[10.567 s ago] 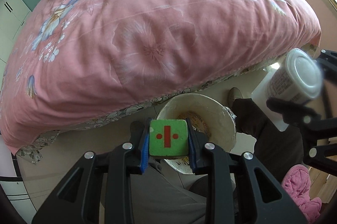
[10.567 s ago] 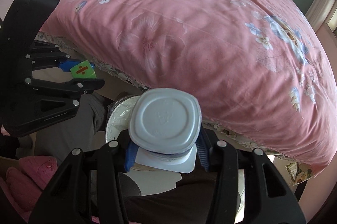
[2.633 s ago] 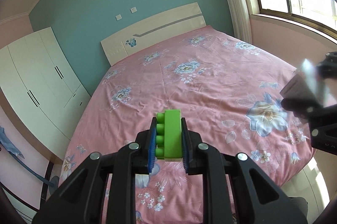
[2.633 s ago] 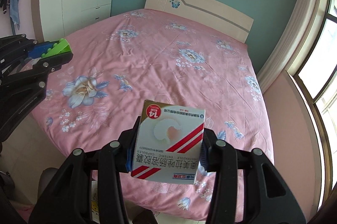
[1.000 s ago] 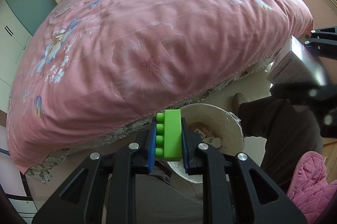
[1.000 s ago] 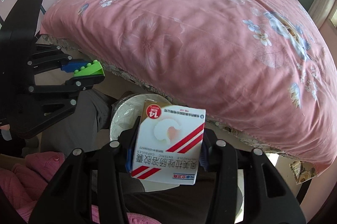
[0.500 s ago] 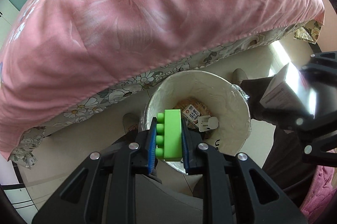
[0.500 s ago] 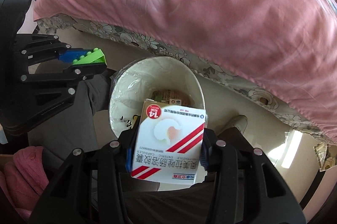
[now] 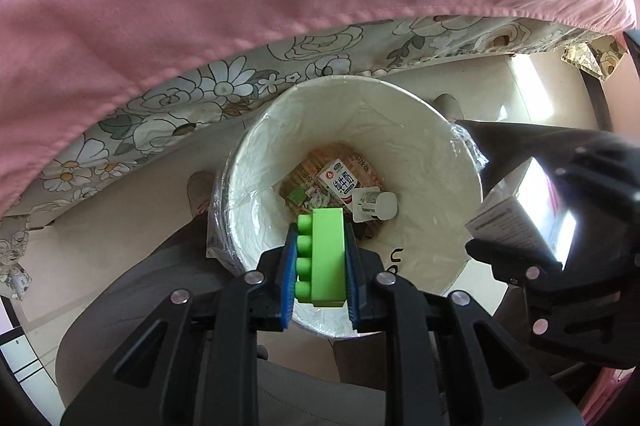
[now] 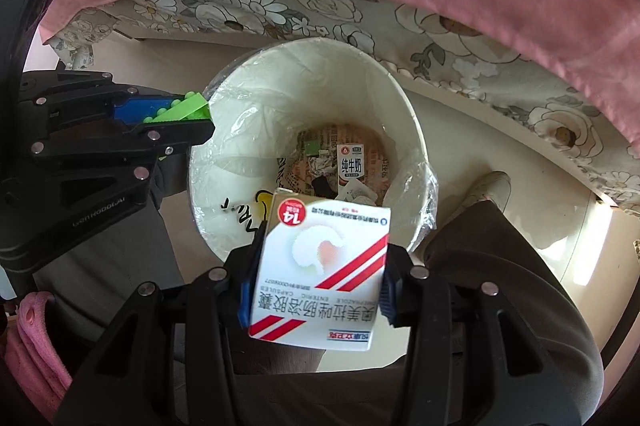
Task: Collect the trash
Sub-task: 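Open the left tool over the bin while the right tool releases the medicine box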
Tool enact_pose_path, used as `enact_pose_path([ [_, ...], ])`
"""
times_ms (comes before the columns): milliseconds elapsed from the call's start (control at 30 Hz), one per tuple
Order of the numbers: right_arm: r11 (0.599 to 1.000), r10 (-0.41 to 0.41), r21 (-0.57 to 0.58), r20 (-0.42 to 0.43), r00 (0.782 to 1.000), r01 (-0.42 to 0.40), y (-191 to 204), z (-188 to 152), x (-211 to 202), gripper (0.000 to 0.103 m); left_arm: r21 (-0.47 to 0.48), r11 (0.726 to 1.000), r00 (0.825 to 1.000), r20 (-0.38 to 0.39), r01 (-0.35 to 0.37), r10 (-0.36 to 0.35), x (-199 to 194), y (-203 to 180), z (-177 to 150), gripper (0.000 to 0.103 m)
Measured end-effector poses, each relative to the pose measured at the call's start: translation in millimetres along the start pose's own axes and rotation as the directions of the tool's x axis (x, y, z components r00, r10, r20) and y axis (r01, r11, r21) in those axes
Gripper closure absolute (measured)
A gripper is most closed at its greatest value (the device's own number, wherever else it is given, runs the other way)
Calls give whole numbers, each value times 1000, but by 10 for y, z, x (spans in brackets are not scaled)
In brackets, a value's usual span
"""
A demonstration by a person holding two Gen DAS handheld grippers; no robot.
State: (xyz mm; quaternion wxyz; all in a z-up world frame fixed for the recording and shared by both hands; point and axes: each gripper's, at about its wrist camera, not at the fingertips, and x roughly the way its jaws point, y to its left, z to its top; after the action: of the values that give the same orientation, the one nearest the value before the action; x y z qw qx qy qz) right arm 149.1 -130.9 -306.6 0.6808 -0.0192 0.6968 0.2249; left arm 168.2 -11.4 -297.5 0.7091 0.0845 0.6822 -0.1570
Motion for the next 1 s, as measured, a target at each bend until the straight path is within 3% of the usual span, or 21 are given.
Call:
enact_pose_path([
  [233, 997, 55, 52, -75, 996, -51, -85, 78, 373, 56, -77, 996, 997, -56, 43, -47, 322, 90, 88, 80],
  [533, 988, 100, 132, -134, 986, -82, -184, 179, 825, 56, -192, 976, 978, -158, 102, -133, 778, 184, 161, 80],
  [867, 984, 95, 166, -198, 976, -62, -290, 214, 1213, 55, -265, 958, 958, -225, 112, -175, 1128, 258, 205, 80],
  [933, 985, 83, 166, -203, 976, -49, -316, 209, 1262, 54, -262, 960, 958, -234, 102, -166, 1155, 239, 202, 72],
  [1000, 987, 67, 156, -224, 972, -32, -325, 203, 1308, 54, -251, 964, 960, -238, 88, -150, 1175, 209, 196, 51],
])
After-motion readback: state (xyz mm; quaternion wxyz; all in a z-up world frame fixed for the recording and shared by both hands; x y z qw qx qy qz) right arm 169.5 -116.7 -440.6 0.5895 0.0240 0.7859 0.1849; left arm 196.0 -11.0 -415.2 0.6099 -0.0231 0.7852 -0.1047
